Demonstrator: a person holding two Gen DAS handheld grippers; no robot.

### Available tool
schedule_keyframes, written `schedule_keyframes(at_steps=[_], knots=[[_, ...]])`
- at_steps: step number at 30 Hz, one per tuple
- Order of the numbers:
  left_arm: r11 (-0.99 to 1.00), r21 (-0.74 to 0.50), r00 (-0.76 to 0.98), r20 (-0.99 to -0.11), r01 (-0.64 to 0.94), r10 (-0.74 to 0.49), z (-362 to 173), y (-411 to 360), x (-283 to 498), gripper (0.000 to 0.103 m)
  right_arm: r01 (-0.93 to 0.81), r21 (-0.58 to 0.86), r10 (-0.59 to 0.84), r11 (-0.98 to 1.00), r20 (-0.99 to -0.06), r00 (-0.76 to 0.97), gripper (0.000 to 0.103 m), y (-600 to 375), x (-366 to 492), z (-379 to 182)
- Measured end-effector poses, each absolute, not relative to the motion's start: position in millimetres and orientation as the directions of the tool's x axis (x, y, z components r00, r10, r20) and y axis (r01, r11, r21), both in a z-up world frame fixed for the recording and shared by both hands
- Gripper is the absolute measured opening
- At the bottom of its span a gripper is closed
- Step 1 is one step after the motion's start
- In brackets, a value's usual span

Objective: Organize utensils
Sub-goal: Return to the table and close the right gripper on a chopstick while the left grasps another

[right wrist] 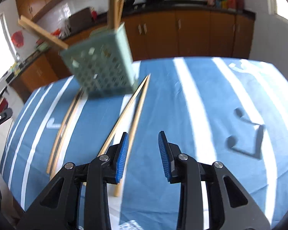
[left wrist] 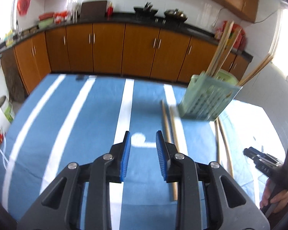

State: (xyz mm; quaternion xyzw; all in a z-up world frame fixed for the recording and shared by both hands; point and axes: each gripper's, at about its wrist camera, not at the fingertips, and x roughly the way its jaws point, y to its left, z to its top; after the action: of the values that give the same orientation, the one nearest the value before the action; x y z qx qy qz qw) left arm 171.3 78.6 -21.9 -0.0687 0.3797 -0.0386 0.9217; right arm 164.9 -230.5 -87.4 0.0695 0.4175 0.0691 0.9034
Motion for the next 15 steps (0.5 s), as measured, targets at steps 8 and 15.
schedule_keyframes(at_steps=[8,15], knots=[[0.985,-0.157,0.669,-0.724,0.076,-0.167,-46,71,178,0.035,-0.096,0.062,0.108,0.993,-0.781,0.615,0.016,-203,171,-117],[0.974,-0.187,0.615,-0.756,0.127,-0.226,-71,47,190,0.035,0.078,0.045,-0.014,0.996,-0.774,0.633,0.008,-257,175,-118]])
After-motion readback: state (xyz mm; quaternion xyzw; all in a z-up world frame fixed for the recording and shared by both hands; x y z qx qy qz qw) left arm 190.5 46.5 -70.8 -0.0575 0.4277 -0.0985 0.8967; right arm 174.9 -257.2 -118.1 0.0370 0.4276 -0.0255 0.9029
